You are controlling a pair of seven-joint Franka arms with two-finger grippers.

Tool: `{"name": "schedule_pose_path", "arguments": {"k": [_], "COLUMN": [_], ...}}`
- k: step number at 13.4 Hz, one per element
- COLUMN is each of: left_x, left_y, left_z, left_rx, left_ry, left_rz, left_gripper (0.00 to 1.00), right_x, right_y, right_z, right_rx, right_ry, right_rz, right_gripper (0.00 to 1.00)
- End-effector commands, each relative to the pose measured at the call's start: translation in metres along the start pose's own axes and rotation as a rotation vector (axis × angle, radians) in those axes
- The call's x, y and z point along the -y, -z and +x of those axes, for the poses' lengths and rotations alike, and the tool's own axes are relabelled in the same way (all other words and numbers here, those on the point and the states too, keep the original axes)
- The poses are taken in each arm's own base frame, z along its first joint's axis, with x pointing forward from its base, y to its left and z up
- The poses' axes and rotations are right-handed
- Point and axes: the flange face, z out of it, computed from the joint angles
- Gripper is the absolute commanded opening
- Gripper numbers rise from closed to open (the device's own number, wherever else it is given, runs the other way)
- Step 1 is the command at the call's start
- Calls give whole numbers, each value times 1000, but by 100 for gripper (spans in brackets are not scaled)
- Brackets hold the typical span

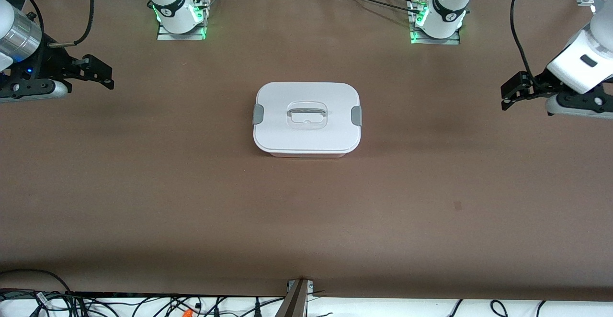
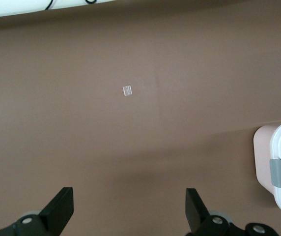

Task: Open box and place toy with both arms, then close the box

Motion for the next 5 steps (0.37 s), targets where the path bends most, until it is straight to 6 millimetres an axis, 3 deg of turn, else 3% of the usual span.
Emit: {"name": "schedule_pose_path", "arguments": {"k": [1,5], "left_x": [8,10], "left_y": [9,3], "left_z": [-8,-16], "left_rx": [-7,74], "left_ry": [39,39], "left_rz": [-32,-23], "left_gripper": [100,100], "right_x": [2,2], "right_y": [6,2], "right_z": [1,2], "right_rx": [7,12], "right_ry": [5,-2], "right_rz": [1,2], "right_gripper": [100,100]}}
